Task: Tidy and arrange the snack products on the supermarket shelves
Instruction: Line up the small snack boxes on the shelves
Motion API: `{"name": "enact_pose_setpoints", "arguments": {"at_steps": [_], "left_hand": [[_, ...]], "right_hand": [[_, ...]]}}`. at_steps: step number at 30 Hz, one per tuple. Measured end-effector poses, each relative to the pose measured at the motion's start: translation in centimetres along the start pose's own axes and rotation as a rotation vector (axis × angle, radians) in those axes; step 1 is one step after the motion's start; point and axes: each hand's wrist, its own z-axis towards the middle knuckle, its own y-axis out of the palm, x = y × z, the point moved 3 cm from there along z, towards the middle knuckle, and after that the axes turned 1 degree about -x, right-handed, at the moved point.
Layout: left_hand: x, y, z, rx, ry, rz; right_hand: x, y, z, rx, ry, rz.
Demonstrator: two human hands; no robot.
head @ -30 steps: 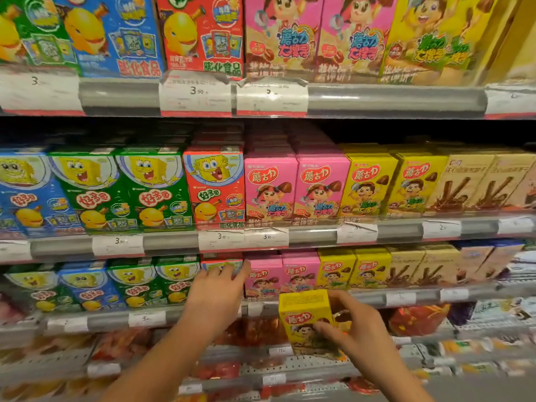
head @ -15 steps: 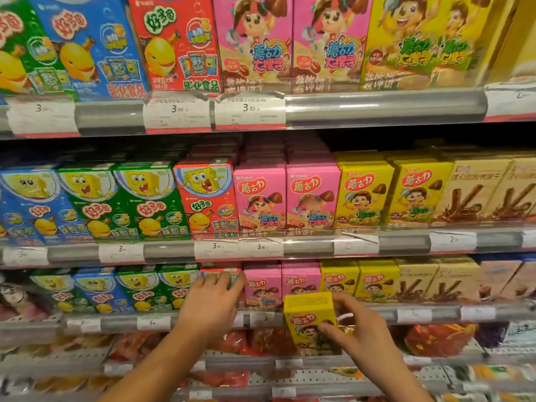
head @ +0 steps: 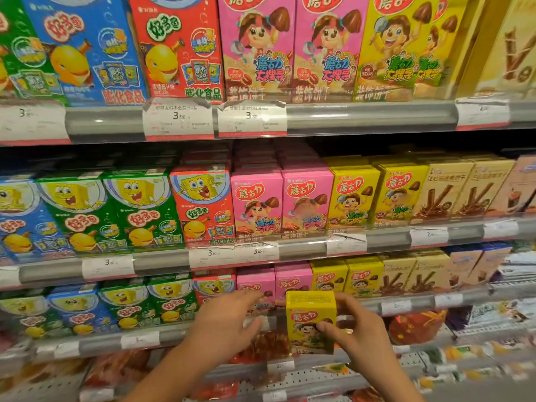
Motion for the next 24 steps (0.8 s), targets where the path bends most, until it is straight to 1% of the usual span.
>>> {"name": "enact_pose_setpoints", "arguments": {"at_steps": [2,5,8,10,12,14,16,18,20,21,22,24], "left_hand": [[1.7,-0.2,0.1,-0.048,0.010,-0.133],[4.3,-0.8,0.4,-0.074,0.058,-0.272],[6.3,-0.9,0.8,0.002,0.086,-0.427],[7.5,-1.1,1.2,0.021,0.071,-0.507],[8.6,-1.5,1.5,0.063,0.079,-0.546],[10.0,-2.4,1.7,0.116,0.097,-0.570],[11.6,-3.7,1.9,0.151,0.111,-0.566],[12.8,-4.8,2.4,0.209,0.142,-0.519],[14.3,-6.0,3.3,0.285,0.189,-0.448],[15.1,-6.7,3.7,0.331,0.215,-0.405],[16.0,-7.6,4.1,0.396,0.242,-0.360],[17.6,-9.5,4.8,0.539,0.282,-0.299]], "right_hand": [[-0.5,-0.4,-0.5,0.003,0.013,0.064],[-1.2,-1.6,-0.9,0.009,0.012,0.167],[-1.7,-3.5,-0.9,0.036,-0.003,0.260],[-1.8,-4.9,-0.8,0.046,0.002,0.390],[-2.0,-6.1,-0.8,0.034,0.011,0.493],[-2.7,-7.5,-0.8,0.050,-0.017,0.529],[-3.9,-9.5,-1.0,0.130,-0.111,0.396],[-5.5,-11.8,-0.9,0.231,-0.255,0.125],[-7.2,-14.3,-0.6,0.318,-0.487,-0.221],[-8.1,-15.3,-0.3,0.345,-0.598,-0.351],[-8.9,-16.4,0.0,0.375,-0.680,-0.436],[-10.5,-18.6,0.5,0.428,-0.767,-0.520]]}}
